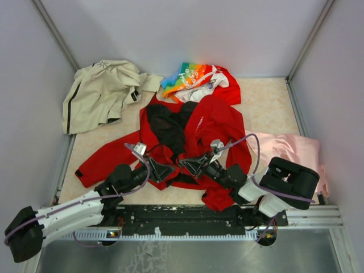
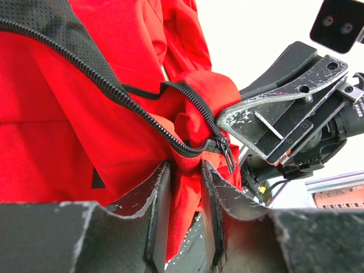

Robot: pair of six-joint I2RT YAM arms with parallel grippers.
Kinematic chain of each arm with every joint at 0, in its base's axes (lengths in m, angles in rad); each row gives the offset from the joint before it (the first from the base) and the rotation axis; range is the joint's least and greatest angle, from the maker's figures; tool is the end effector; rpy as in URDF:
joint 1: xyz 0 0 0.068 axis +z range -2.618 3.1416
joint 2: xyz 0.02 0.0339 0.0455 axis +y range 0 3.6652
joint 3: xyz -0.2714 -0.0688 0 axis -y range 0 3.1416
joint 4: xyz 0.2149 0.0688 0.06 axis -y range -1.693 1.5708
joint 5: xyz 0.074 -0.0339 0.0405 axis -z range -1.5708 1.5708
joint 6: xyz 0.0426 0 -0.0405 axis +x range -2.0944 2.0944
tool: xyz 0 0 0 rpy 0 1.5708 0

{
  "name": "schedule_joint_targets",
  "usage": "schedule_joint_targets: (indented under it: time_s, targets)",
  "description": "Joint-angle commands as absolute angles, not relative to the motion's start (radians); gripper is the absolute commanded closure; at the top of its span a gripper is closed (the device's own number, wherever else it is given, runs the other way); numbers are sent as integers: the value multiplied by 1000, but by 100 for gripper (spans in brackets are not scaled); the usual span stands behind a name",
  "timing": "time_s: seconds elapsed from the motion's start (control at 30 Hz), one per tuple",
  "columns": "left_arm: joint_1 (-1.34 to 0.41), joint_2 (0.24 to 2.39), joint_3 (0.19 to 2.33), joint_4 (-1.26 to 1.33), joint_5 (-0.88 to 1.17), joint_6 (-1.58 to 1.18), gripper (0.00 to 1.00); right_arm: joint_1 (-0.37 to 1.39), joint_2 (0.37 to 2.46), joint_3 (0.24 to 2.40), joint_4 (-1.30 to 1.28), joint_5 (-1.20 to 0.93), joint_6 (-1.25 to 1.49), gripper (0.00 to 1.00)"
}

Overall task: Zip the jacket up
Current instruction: Insert the zipper into the jacket.

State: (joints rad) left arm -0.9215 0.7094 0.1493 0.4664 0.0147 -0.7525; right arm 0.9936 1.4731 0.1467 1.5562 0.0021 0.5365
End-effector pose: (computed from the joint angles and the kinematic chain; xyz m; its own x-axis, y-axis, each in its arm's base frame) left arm 0.0866 -0.1152 0.2160 -0.5917 -0.3508 -0.7258 0.5492 0.4837 -0.6815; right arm 0.1186 0.1820 0.2162 -0.3209 0.4438 -0.8367 -0.7828 0.3729 0.4981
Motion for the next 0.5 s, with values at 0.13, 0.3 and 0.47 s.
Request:
schedule_joint_targets:
  time_s: [0.13, 0.3, 0.47]
  targets:
    - [-928, 723, 127, 617, 35, -855, 63, 989, 1486, 182, 1726, 11, 536, 100]
    - [-927, 725, 118, 643, 41, -874, 60, 992, 1491, 184, 1725, 13, 534, 100]
    - [-927, 735, 116, 647, 40, -880, 60, 994, 1487, 187, 1726, 9, 533, 100]
